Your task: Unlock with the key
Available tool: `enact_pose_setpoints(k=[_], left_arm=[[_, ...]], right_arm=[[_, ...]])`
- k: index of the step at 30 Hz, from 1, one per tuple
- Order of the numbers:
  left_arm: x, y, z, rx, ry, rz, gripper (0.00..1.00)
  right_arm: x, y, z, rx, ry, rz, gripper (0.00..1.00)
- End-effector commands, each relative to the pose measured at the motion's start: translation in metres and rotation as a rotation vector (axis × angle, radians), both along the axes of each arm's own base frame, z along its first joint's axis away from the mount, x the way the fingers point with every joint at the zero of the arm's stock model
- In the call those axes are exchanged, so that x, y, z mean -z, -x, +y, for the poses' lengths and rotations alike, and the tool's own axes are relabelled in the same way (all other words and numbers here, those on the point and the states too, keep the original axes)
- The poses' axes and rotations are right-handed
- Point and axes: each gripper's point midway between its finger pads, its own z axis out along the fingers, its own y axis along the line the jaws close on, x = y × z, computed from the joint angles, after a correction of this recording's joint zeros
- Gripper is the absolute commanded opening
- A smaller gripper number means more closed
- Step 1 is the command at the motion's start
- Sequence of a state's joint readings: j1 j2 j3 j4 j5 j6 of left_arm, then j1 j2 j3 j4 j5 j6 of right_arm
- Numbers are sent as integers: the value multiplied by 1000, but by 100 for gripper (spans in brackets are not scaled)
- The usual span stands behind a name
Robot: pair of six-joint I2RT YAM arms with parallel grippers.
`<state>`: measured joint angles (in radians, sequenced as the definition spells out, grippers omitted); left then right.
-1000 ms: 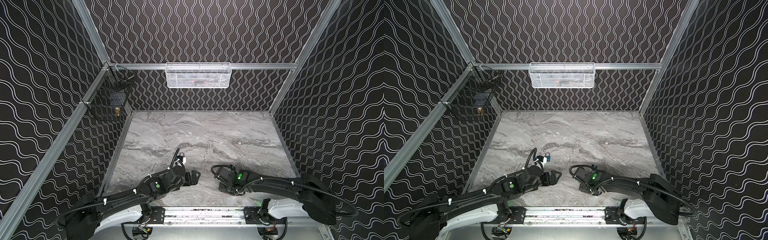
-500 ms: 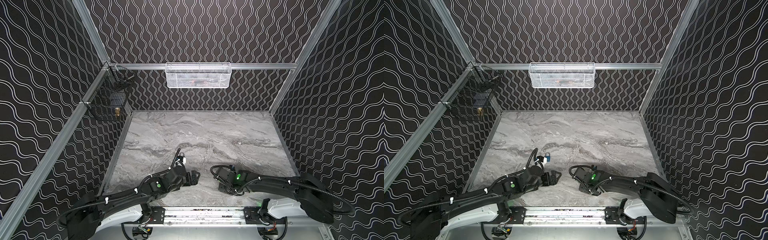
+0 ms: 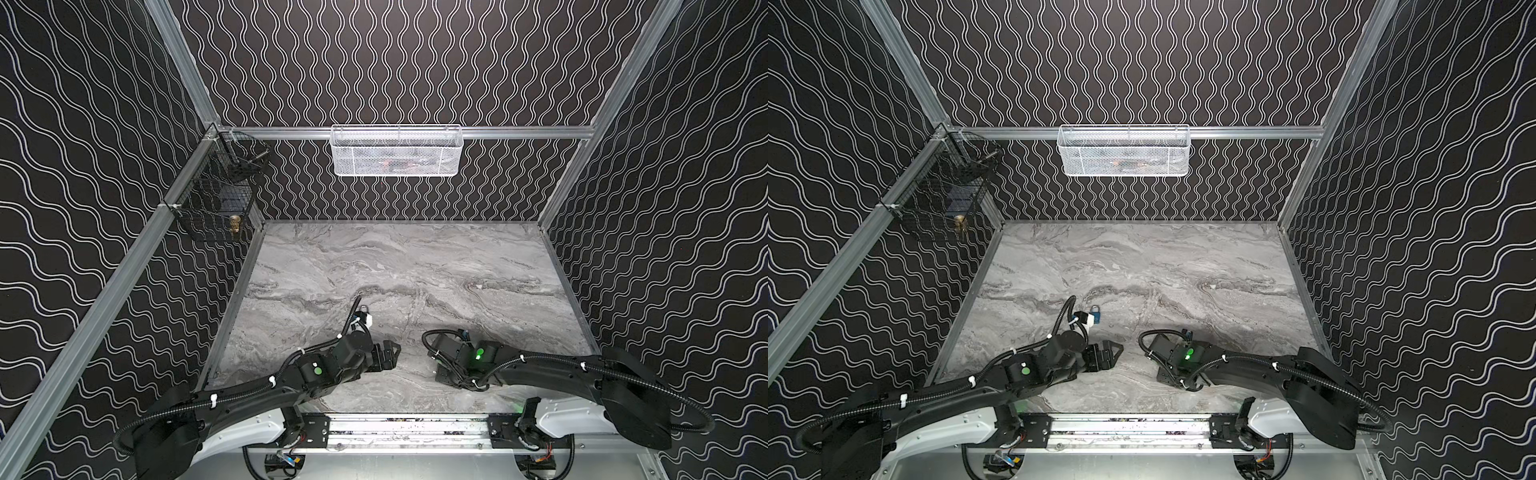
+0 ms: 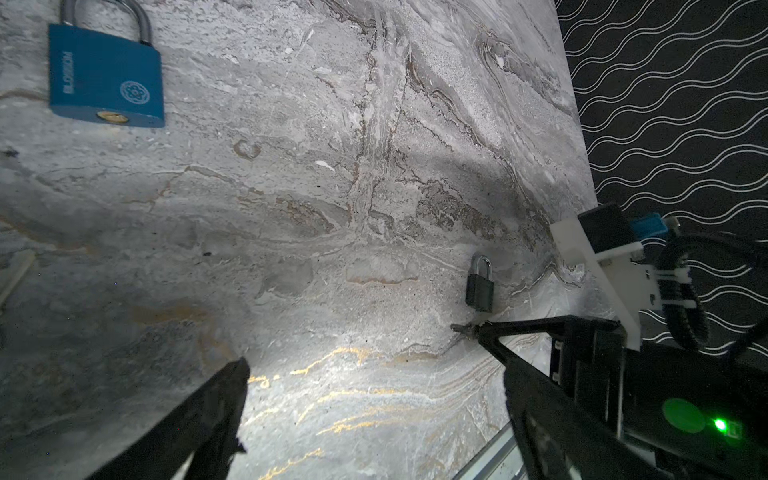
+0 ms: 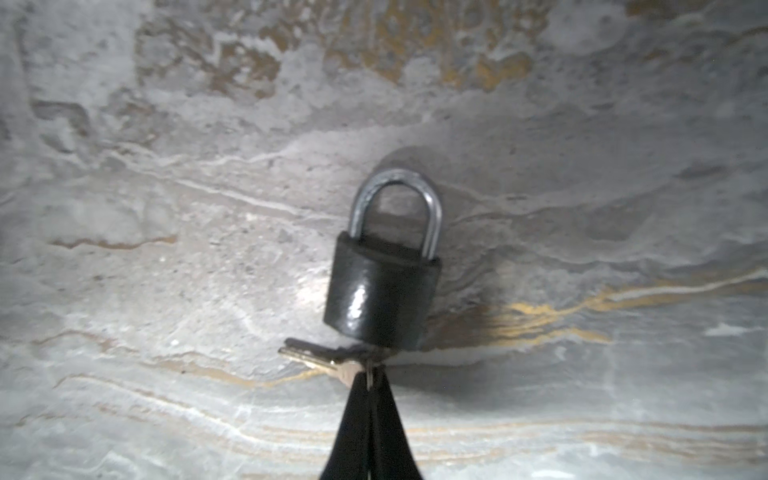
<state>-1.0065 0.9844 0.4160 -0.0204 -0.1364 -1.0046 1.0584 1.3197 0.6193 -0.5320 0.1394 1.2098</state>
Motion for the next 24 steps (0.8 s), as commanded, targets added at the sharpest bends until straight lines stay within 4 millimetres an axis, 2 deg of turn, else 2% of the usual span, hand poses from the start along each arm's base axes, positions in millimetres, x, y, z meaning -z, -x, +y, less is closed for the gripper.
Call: enact_pose_setpoints(k=[1, 9, 16, 20, 24], left_arm=[[-7, -2, -3, -18, 47, -7, 99], [-20, -3, 2, -58, 102, -7, 99], [-30, -5, 5, -108, 177, -9, 99], [-38, -7, 7, -98, 162, -53, 98], [-49, -12, 19, -80, 65, -148, 96]], right_arm=[[-5, -4, 8, -21, -36, -25, 0], [-27, -13, 34, -42, -190, -87, 0], [-55, -26, 59, -60, -294, -148, 0], [-72, -35, 68, -78, -318, -197, 0], [-85, -41, 77, -102, -345, -233, 0]])
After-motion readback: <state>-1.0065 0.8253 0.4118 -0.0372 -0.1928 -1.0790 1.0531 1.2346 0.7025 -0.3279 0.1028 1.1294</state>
